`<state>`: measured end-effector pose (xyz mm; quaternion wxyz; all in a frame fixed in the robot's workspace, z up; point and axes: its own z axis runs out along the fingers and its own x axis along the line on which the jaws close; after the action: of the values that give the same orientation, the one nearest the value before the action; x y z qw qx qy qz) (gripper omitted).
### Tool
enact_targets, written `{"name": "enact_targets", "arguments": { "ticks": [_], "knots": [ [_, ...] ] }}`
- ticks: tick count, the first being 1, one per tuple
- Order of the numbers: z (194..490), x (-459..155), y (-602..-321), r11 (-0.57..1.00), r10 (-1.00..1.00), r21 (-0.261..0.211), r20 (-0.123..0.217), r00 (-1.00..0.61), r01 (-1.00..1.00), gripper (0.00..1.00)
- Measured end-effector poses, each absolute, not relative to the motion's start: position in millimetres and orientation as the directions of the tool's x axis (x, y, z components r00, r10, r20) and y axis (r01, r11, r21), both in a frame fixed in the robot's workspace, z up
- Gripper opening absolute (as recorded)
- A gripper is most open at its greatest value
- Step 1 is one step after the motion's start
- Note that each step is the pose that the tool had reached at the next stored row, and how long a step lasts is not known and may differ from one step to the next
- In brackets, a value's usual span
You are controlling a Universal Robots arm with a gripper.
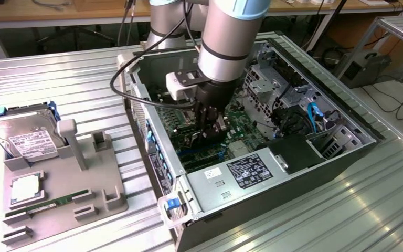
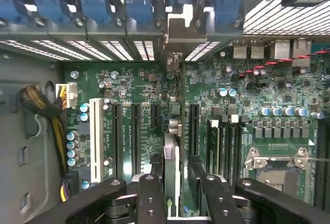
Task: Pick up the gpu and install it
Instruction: 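Insert the gpu into the slot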
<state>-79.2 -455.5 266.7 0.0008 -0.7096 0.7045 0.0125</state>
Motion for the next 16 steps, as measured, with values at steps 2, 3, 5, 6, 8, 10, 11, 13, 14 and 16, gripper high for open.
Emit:
{"name": "enact_targets", "arguments": {
  "ticks": [2,3,5,6,8,10,11,13,14,16],
  "knots": [
    [274.4,-79.2,-455.5,-0.007,-1.0,0.017,-0.019,0.007,-1.0,0.34],
    [277.4,-79.2,-455.5,-0.008,-1.0,0.016,-0.019,0.007,-1.0,0.34],
    [283.8,-79.5,-455.4,-0.008,-1.0,0.016,-0.019,0.007,-1.0,0.34],
    [285.8,-79.9,-455.4,-0.008,-1.0,0.016,-0.019,0.007,-1.0,0.34],
    [290.5,-81.6,-455.1,-0.008,-1.0,0.016,-0.019,0.007,-1.0,0.34],
    [291.8,-82.9,-454.4,-0.008,-1.0,0.016,-0.019,0.007,-1.0,0.33],
    [291.8,-83.8,-454.2,-0.008,-1.0,0.016,-0.019,0.007,-1.0,0.26],
    [292.0,-85.8,-453.9,-0.007,-1.0,0.015,-0.018,0.007,-1.0,0.13],
    [292.0,-86.5,-453.9,-0.008,-1.0,0.014,-0.018,0.007,-1.0,0.11],
    [291.4,-88.1,-453.6,-0.008,-1.0,0.013,-0.018,0.007,-1.0,0.11]
  ]
}}
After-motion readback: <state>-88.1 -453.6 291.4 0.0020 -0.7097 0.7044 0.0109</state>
